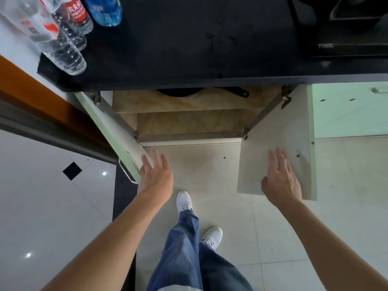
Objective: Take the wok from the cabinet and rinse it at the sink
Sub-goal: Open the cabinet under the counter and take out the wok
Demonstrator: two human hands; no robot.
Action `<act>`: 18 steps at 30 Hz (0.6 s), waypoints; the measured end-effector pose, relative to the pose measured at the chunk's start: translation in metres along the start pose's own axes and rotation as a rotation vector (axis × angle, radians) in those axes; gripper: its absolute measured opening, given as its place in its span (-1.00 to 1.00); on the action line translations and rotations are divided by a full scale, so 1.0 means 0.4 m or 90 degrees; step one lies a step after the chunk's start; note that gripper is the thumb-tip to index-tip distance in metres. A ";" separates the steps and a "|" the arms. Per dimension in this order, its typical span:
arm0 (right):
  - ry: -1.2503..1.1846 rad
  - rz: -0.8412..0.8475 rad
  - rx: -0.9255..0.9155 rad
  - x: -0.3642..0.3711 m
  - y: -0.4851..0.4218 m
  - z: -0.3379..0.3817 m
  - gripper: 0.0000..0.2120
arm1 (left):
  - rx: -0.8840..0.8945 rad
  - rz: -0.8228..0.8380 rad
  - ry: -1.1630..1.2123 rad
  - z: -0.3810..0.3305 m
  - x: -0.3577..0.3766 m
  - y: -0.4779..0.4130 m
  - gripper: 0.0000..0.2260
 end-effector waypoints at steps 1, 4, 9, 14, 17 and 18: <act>-0.010 0.025 -0.004 0.022 -0.010 -0.002 -0.20 | -0.046 0.039 0.028 0.001 0.004 -0.014 -0.23; 0.001 0.069 0.016 0.075 -0.022 -0.059 -0.23 | -0.096 0.033 0.073 0.028 0.026 -0.041 -0.22; 0.069 0.073 0.000 0.118 -0.017 -0.156 -0.24 | -0.127 -0.012 -0.010 0.178 0.108 -0.006 -0.25; 0.077 0.079 0.037 0.137 -0.043 -0.204 -0.25 | -0.149 -0.025 -0.059 0.329 0.164 0.011 -0.31; 0.078 0.084 0.046 0.148 -0.067 -0.204 -0.26 | -0.182 -0.007 -0.040 0.363 0.176 -0.004 -0.33; 0.076 0.088 0.046 0.155 -0.076 -0.199 -0.26 | -0.179 -0.003 -0.041 0.357 0.176 -0.015 -0.32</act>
Point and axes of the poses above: each hand's wrist, its own y-axis away from the middle knuckle, its own x-axis out of the palm, z = x × y, the point moved 7 cm from there along -y, towards the middle knuckle
